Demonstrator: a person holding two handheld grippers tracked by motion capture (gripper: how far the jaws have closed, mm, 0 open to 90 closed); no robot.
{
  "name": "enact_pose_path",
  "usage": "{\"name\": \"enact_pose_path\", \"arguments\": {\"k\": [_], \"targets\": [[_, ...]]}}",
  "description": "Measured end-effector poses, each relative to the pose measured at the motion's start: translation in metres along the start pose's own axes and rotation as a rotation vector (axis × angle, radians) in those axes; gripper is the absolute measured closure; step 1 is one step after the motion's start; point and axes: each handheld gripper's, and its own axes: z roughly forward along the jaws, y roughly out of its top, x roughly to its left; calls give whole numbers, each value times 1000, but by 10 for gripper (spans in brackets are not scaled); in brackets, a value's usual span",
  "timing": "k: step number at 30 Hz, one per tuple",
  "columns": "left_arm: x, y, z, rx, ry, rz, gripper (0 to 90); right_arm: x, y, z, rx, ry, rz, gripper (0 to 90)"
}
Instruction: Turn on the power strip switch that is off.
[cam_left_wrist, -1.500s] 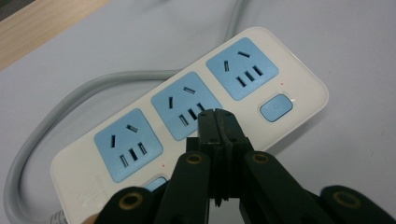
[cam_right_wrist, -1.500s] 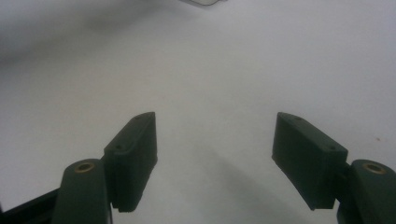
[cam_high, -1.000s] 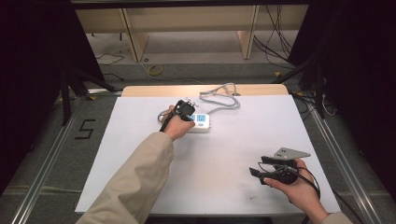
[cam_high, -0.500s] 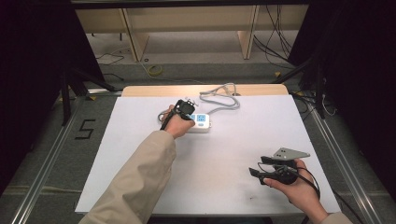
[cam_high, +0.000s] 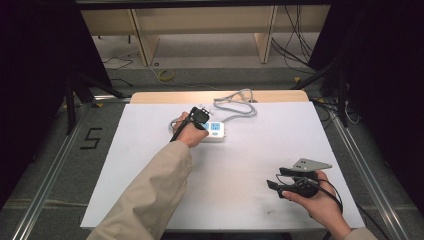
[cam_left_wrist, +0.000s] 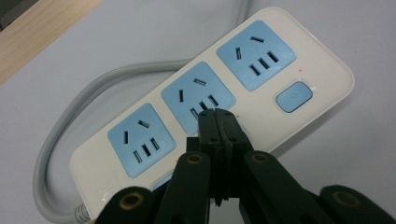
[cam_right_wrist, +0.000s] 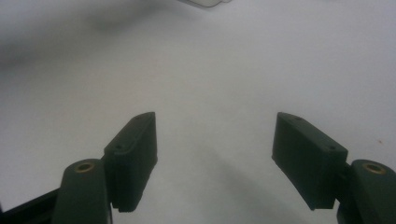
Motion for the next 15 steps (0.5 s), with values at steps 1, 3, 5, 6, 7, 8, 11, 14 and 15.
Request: {"name": "enact_pose_path", "arguments": {"k": [1, 3, 5, 6, 7, 8, 11, 14, 15], "targets": [[0, 0, 0, 2, 2, 0, 900, 0, 0, 0, 0, 0, 0, 313], [0, 0, 0, -7, -3, -7, 900, 0, 0, 0, 1, 0, 1, 313], [3, -1, 1, -15, -8, -14, 900, 0, 0, 0, -2, 2, 0, 313], [4, -1, 1, -21, -10, -26, 900, 1, 0, 0, -2, 3, 1, 313], [5, -1, 1, -23, -8, -20, 900, 0, 0, 0, -2, 2, 1, 313], [5, -1, 1, -23, -8, -20, 900, 0, 0, 0, -1, 2, 1, 313], [5, 0, 0, -30, -13, -19, 900, -1, 0, 1, -5, 1, 3, 313], [4, 1, -2, -37, -38, -29, 900, -1, 0, 1, -2, 1, 3, 313], [3, 1, -2, -37, -37, -24, 900, -1, 0, 1, -3, 2, 2, 313]]}}
